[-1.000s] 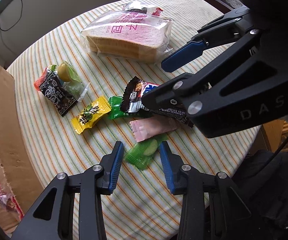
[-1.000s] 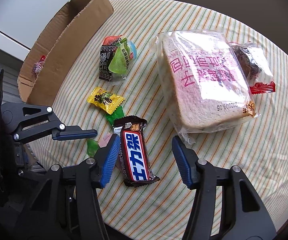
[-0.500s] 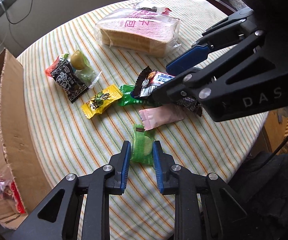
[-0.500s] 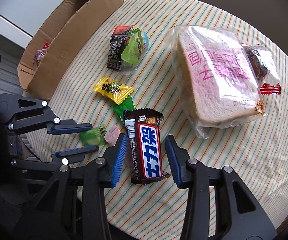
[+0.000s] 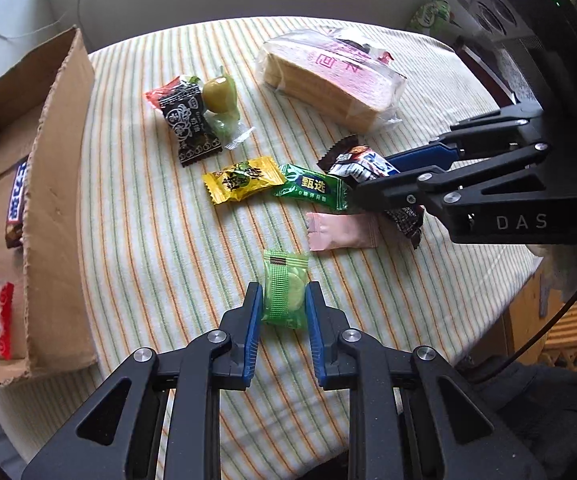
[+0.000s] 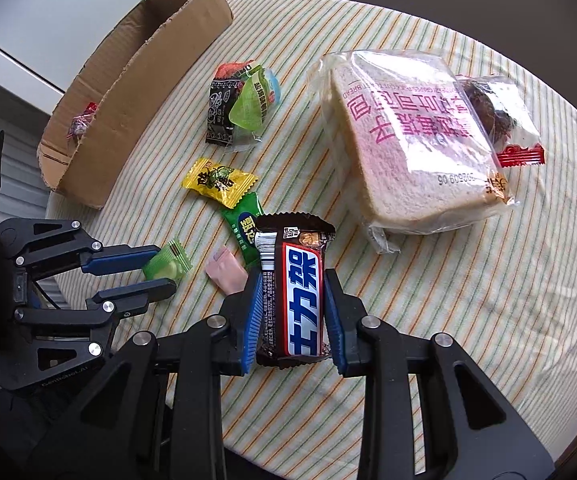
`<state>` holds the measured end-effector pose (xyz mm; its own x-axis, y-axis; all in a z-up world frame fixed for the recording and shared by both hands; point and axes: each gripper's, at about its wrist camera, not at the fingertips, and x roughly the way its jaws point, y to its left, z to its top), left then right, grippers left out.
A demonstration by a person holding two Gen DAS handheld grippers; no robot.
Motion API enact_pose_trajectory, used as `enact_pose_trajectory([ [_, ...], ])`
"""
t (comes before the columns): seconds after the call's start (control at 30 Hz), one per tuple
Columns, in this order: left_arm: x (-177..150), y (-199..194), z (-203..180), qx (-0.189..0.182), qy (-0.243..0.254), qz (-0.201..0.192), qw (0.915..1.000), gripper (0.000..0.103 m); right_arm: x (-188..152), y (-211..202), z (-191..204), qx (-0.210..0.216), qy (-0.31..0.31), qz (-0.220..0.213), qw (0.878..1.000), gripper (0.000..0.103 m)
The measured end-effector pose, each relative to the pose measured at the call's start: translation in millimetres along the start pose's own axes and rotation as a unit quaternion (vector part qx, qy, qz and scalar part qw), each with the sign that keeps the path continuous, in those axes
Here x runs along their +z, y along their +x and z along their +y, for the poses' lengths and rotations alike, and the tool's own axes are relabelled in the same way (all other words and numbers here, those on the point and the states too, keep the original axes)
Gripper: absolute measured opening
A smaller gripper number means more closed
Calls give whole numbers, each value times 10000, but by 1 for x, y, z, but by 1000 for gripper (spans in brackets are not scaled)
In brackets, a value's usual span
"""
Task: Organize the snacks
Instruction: 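Grasp the green candy packet with the left gripper while the right grasps the second chocolate bar, then carry both snacks into the cardboard box and open both grippers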
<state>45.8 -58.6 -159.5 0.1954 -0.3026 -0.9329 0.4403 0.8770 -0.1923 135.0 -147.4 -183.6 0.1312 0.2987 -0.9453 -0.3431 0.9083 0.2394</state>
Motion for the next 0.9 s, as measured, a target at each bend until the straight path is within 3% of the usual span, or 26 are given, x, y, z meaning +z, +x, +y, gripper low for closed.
enact_pose_trajectory([
  [0.2,-2,-15,19,-145,-602,-262,9977,20,-13,-18,-6,-16,65,-198,9998,30],
  [0.3,3,-25,28,-128,-669,-380,9970,20,-11,-30,-6,-25,54,-292,9996,30],
  [0.63,8,-56,45,-105,-964,-740,9925,20,11,-66,14,-47,-181,-575,9982,30],
  [0.9,10,-80,65,83,-1170,-1036,9877,20,48,-79,48,5,-545,-742,9958,30],
])
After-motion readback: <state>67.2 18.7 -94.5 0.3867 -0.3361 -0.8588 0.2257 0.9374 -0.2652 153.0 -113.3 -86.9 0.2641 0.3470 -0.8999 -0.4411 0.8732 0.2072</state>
